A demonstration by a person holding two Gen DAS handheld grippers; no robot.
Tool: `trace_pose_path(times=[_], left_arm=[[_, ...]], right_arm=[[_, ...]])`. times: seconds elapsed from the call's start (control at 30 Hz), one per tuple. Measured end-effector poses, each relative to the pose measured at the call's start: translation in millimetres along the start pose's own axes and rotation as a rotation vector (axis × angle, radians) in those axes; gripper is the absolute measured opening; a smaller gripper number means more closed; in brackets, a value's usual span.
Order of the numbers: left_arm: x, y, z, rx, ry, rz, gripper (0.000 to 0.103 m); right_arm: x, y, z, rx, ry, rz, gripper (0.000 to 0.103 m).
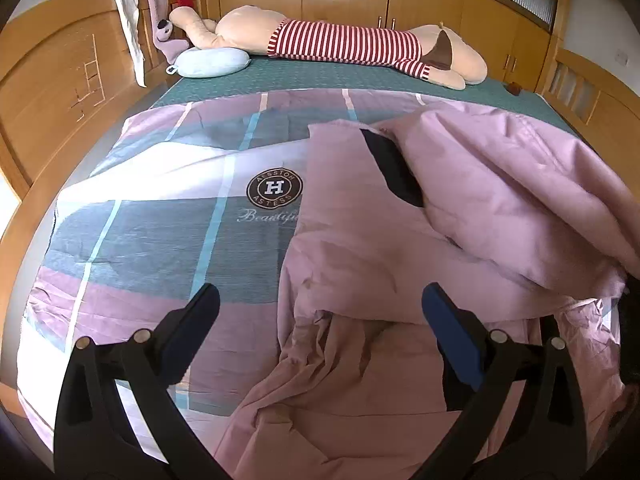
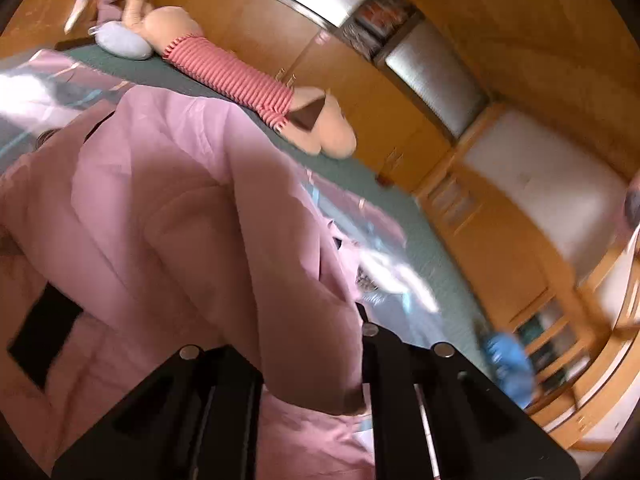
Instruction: Fold large clothes
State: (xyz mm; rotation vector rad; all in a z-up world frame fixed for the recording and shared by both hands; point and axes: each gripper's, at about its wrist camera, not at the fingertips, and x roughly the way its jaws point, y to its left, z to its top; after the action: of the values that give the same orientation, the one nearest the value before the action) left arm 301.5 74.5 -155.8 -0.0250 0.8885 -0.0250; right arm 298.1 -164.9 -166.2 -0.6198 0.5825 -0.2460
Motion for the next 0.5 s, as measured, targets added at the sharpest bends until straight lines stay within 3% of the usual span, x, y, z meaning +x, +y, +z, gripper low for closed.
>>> trace_pose_path(times=[0.07,0.17,0.23,0.27,0.33,0.37,0.4,0.47,0.5], left_arm=[[1,1,0,-0.008,0.005,-0.005,0.101],[0,1,1,-0.016,0.004,-0.02,0.101],[1,-2,0,-0.008,0.008,-0.027,0.101],[2,-5,-1,-0.002,0.011,-0.029,0.101],[6,-11,-3,0.016,0.018,-0.033,0.101],[7,-14,-5,0.023,0.02,-0.036,0.101],[9,-17,-6,0.03,0.023,-0.038,0.101],[14,-23,-9,0.05,0.031,-0.037,0.101],[15,-25,-10,0.055,0.032,-0.033,0.101]], right_arm=[[-12,23,-12,-0.135,-0.052,0.002,0.01],[-32,84,-46,-0.358,-0.079,0.097,0.01],[-34,112,-60,-0.428,-0.051,0.131,0.015],[-32,121,-64,-0.445,-0.04,0.138,0.024],[-32,119,-66,-0.429,-0.031,0.15,0.039],[-34,114,-64,-0.404,-0.03,0.177,0.063],[-44,105,-59,-0.365,-0.02,0.232,0.076],[-46,79,-46,-0.235,0.011,0.417,0.075],[-43,61,-36,-0.156,0.033,0.535,0.065]])
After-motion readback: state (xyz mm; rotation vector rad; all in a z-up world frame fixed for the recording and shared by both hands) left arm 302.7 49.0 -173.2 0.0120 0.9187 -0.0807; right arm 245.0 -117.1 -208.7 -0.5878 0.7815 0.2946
